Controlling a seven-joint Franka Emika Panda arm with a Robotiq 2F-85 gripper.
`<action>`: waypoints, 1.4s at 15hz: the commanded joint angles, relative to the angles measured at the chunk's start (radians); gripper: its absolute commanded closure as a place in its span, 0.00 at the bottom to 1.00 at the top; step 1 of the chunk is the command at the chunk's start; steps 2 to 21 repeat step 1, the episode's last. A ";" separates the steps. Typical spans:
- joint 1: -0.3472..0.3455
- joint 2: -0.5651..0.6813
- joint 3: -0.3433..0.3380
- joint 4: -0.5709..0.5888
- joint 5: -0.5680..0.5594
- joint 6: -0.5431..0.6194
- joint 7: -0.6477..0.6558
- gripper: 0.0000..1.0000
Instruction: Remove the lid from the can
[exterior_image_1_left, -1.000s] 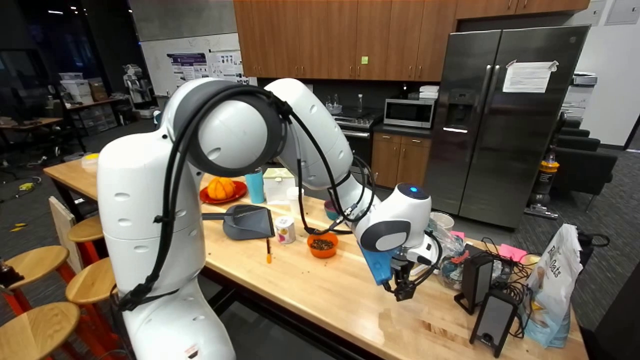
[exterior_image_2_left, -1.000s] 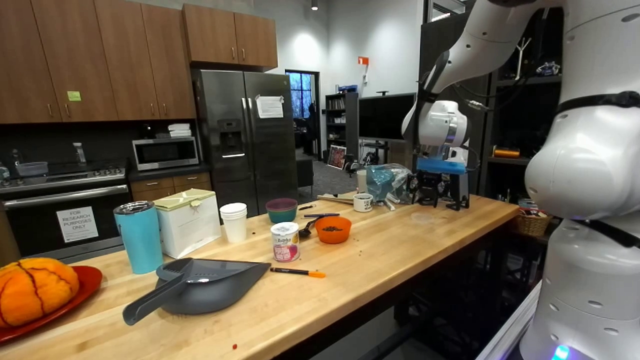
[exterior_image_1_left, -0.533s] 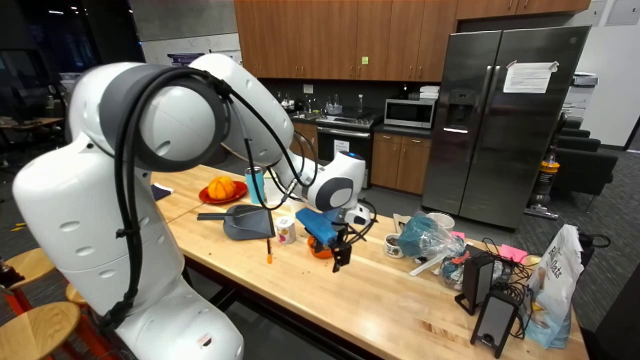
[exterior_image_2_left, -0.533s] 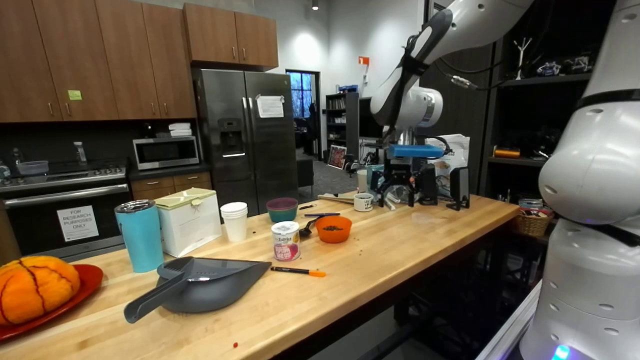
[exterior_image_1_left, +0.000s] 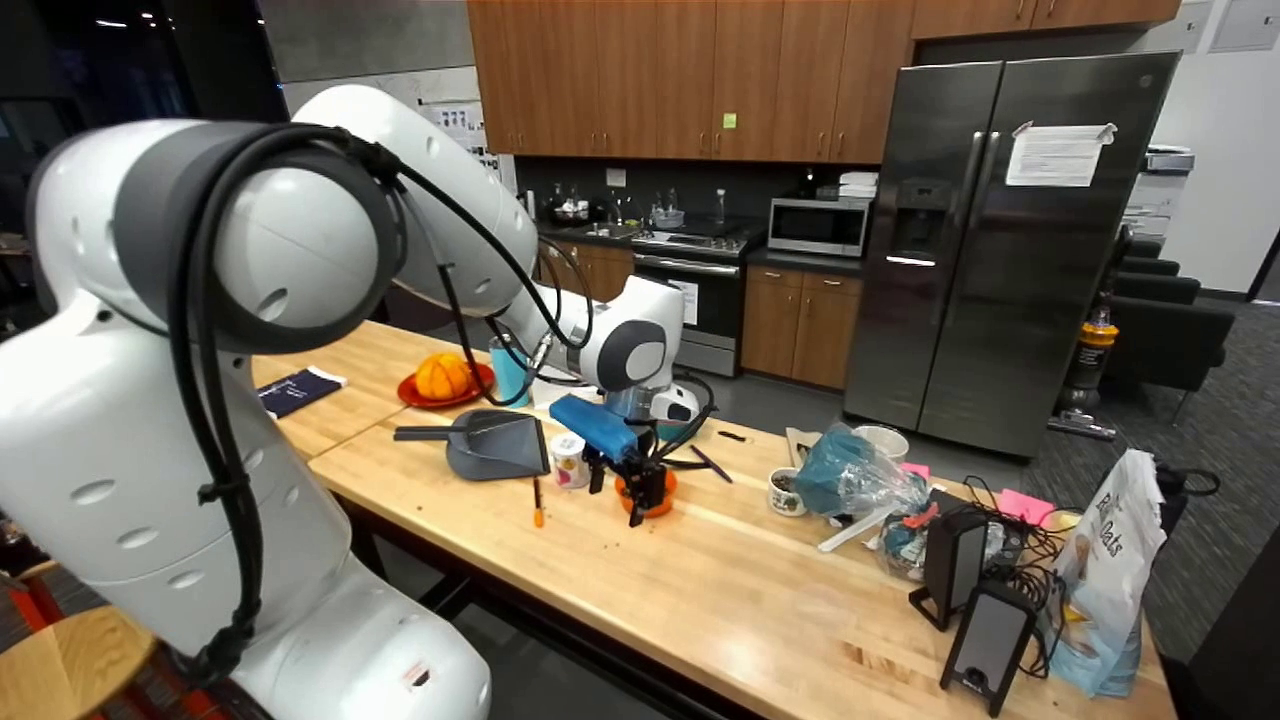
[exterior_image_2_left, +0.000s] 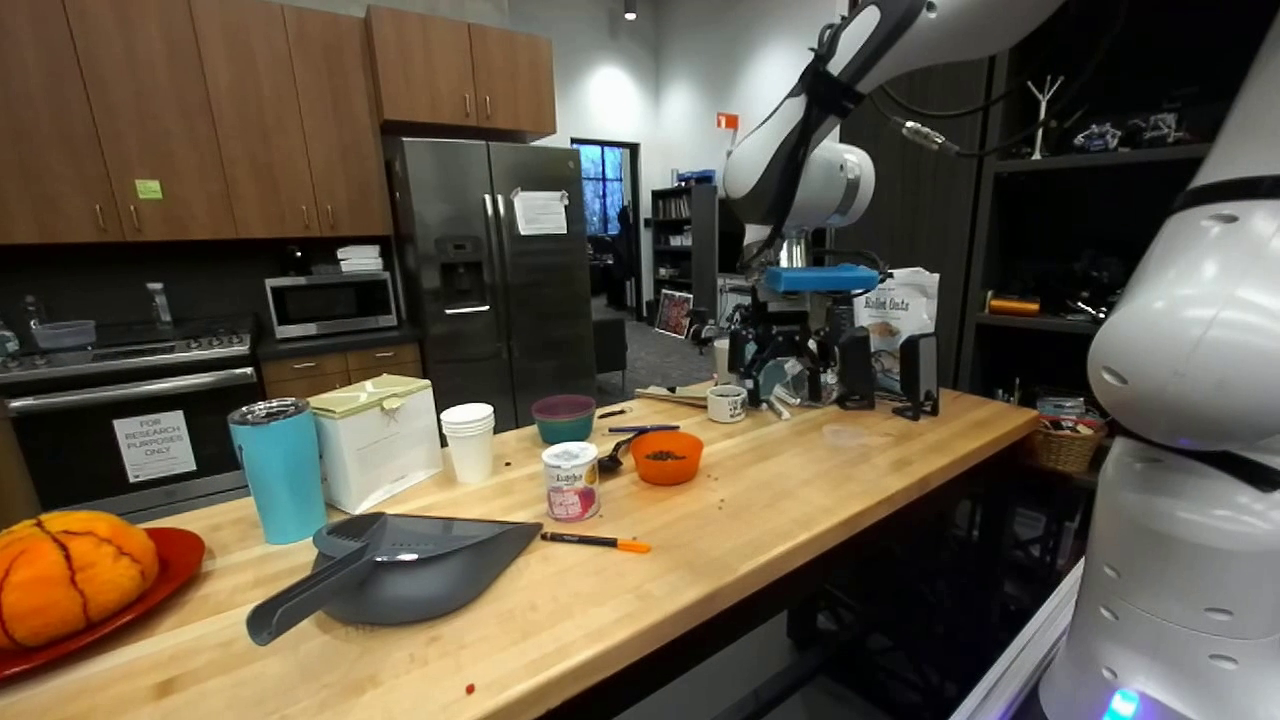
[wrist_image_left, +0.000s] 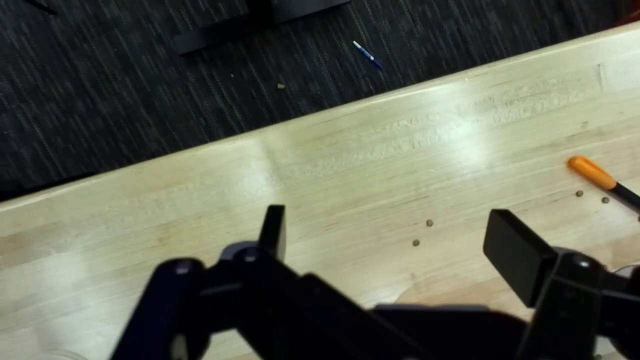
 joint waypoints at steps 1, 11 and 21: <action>0.002 0.000 -0.002 0.000 -0.001 -0.001 0.000 0.00; 0.002 0.000 -0.002 0.000 -0.001 -0.001 0.000 0.00; 0.002 0.000 -0.002 0.000 -0.001 -0.001 0.000 0.00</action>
